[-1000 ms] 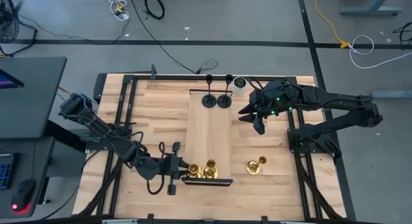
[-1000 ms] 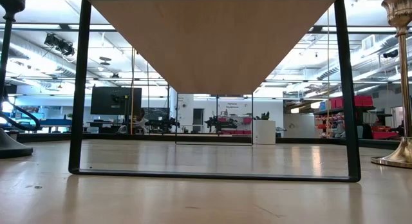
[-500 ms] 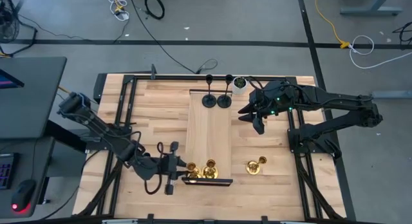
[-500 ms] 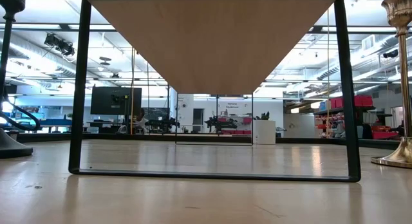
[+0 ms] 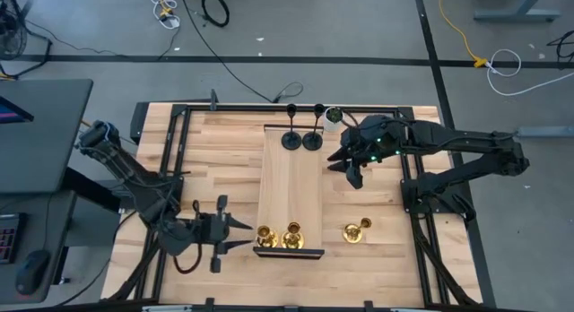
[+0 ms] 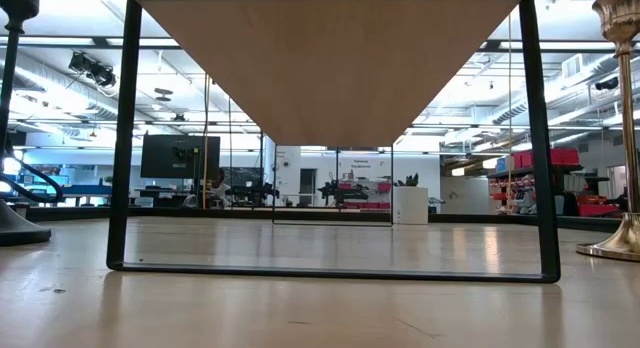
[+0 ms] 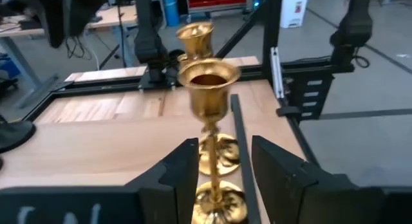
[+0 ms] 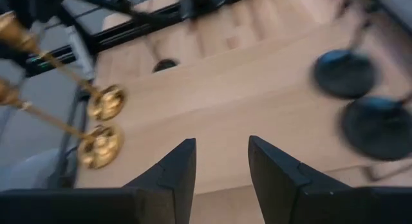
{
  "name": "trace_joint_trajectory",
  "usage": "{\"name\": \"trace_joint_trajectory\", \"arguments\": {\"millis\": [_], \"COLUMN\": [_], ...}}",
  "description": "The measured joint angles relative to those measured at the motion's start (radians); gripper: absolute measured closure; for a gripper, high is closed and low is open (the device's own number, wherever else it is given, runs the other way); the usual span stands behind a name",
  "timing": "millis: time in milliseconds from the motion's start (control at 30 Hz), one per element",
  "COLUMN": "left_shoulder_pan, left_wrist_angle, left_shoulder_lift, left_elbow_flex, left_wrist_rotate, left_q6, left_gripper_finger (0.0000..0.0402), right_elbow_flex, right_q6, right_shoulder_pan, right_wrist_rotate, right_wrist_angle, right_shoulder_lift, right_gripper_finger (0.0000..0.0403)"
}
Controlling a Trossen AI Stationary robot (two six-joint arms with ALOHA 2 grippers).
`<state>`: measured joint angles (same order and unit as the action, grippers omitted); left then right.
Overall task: Pick & Place candle stick holders
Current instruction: Align the golden candle holder with the other golden holder on the shelf
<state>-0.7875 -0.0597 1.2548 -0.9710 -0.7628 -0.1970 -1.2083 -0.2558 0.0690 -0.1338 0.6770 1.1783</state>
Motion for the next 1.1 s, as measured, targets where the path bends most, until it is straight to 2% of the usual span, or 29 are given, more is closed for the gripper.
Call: {"name": "trace_joint_trajectory", "arguments": {"millis": [100,200,467,633,767,1000,1100], "left_shoulder_pan": [-0.03,-0.055,-0.116,-0.146,-0.166,-0.193,-0.194], "left_wrist_angle": [-0.034,-0.058,-0.074,-0.083,-0.104,-0.135,-0.135], "left_shoulder_lift": [-0.006,-0.012,-0.015,-0.015,-0.015,-0.015,-0.015], "left_elbow_flex": [0.0,0.0,0.0,0.0,0.0,0.0,0.0], "left_wrist_rotate": [-0.004,-0.012,-0.125,-0.145,-0.165,-0.187,-0.187], "left_q6": [0.0,-0.01,-0.027,-0.052,-0.081,-0.125,-0.133], "left_gripper_finger": [0.0251,0.0253,0.0263,0.0264,0.0264,0.0264,0.0264], "right_elbow_flex": [0.0,0.0,0.0,0.0,0.0,0.0,0.001], "right_q6": [-0.008,0.017,-0.144,-0.275,-0.395,-0.65,-0.731], "right_shoulder_pan": [-0.009,-0.012,-0.082,-0.203,-0.338,-0.655,-0.779], "right_wrist_rotate": [-0.076,-0.138,-0.139,-0.141,-0.045,0.306,0.415], "right_wrist_angle": [0.029,0.139,0.446,0.513,0.516,0.524,0.522], "right_shoulder_lift": [0.028,0.039,0.037,0.02,-0.029,-0.106,-0.101], "right_gripper_finger": [0.0261,0.0261,0.0261,0.0261,0.0261,0.0261,0.0261]}}
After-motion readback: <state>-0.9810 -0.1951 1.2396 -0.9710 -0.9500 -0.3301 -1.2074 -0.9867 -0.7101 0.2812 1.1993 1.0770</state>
